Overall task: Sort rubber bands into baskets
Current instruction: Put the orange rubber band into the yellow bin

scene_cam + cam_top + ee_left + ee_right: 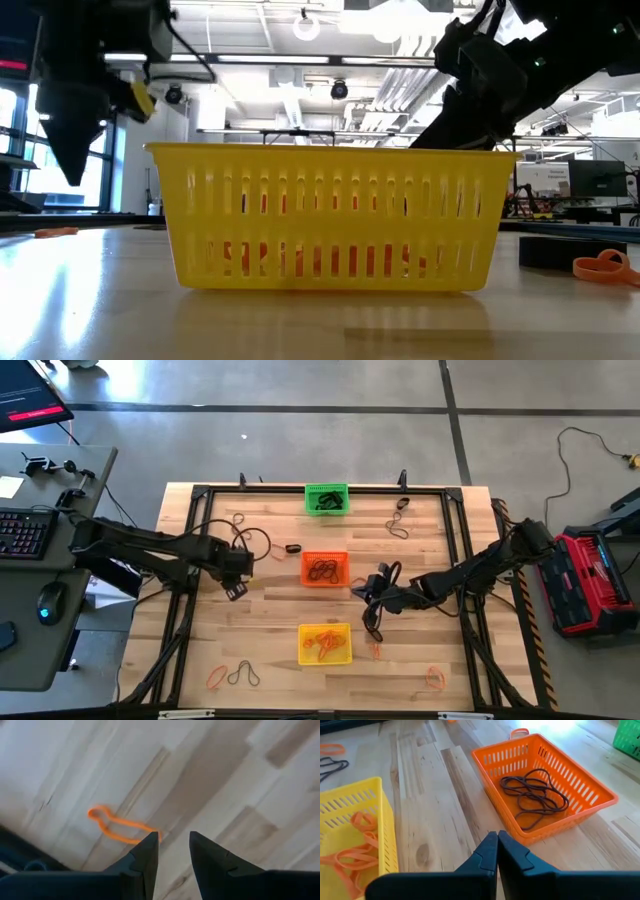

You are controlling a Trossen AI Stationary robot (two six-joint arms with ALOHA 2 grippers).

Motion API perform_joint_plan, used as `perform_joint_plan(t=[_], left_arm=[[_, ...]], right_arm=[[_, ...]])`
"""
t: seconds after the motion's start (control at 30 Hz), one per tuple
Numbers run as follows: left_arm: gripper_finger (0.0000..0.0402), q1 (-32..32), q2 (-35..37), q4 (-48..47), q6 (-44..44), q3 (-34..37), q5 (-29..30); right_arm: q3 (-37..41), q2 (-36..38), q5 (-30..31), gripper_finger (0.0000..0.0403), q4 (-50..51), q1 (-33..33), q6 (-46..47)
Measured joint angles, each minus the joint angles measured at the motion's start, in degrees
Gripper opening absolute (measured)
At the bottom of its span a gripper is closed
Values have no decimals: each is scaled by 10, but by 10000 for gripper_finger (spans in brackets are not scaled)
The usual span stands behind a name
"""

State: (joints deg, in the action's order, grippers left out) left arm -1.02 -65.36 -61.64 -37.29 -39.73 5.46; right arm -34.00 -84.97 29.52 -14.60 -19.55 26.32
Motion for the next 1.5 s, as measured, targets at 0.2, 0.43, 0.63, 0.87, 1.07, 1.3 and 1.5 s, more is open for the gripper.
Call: perform_joint_plan(t=[0.2, 0.43, 0.63, 0.87, 1.07, 1.3, 1.5], left_arm=[[104, 45, 0, 2, 4, 36, -20], [104, 79, -2, 34, 19, 63, -46], [104, 97, -20, 55, 34, 87, -71], [104, 101, -65, 90, 45, 94, -71], [104, 99, -110, 97, 46, 91, -67], [95, 64, -113, 93, 65, 75, -31], [51, 8, -112, 102, 57, 59, 5]], right_arm=[[0, 0, 0, 0, -3, 0, 6], [0, 0, 0, 0, -10, 0, 3], [0, 0, -2, 0, -12, 0, 2], [0, 0, -7, 0, -12, 0, 2], [0, 0, -9, 0, -12, -1, 2], [0, 0, -8, 0, -12, -1, 2], [0, 0, -8, 0, -15, -1, 2]])
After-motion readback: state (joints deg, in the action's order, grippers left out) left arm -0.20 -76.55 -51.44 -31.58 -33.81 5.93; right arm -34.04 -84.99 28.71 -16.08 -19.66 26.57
